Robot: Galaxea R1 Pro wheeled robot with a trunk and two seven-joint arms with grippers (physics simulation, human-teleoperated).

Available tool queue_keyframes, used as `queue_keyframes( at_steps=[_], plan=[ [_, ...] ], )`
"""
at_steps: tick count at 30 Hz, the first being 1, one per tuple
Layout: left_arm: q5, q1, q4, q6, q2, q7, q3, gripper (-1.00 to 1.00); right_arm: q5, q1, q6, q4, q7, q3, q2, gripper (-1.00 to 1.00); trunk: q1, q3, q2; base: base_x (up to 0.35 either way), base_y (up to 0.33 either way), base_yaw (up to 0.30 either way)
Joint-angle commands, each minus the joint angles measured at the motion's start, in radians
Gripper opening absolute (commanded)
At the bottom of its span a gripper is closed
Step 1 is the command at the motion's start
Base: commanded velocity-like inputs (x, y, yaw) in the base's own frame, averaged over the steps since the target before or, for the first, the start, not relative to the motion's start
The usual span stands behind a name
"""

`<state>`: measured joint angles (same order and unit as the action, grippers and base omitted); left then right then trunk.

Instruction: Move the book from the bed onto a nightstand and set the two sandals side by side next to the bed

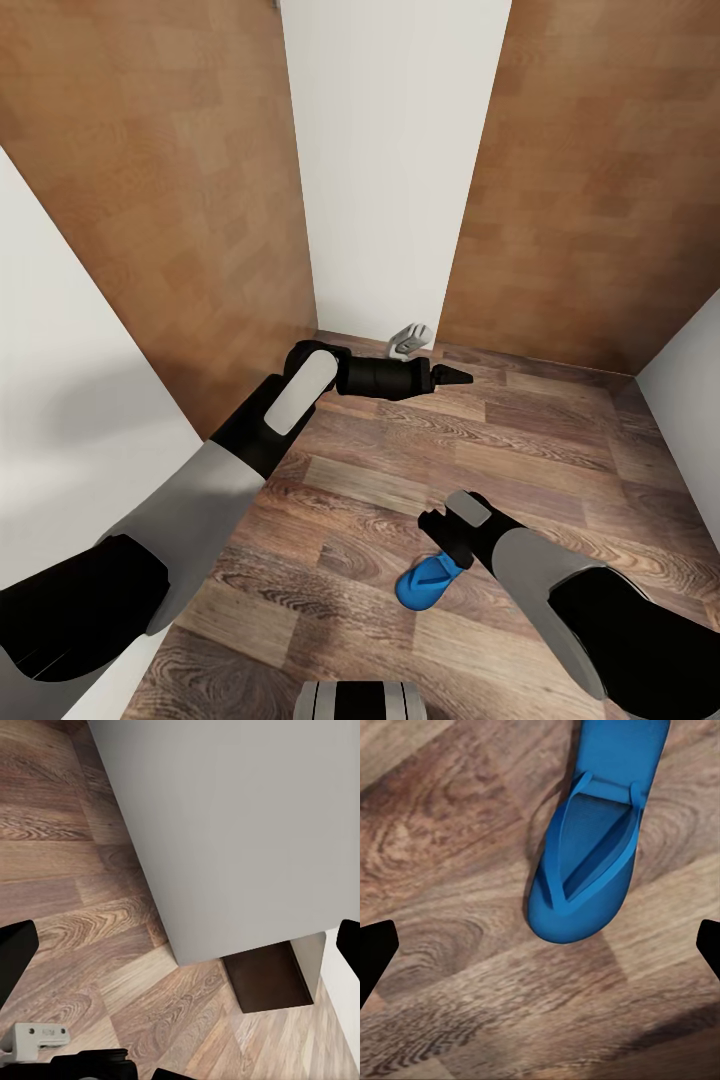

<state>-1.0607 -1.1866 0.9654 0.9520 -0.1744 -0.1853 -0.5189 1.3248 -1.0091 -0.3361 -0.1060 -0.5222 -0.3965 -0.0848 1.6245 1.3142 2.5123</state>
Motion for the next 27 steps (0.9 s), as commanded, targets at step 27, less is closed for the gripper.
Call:
queue_keyframes(
  at_steps=[27],
  plan=[
    [0.008, -0.001, 0.000, 0.002, 0.000, -0.008, 0.000, 1.00, 0.001, 0.000, -0.017, -0.001, -0.094, -0.008, -0.002, 1.00, 0.000, 0.001, 0.000, 0.000, 0.000, 0.000]
  ],
)
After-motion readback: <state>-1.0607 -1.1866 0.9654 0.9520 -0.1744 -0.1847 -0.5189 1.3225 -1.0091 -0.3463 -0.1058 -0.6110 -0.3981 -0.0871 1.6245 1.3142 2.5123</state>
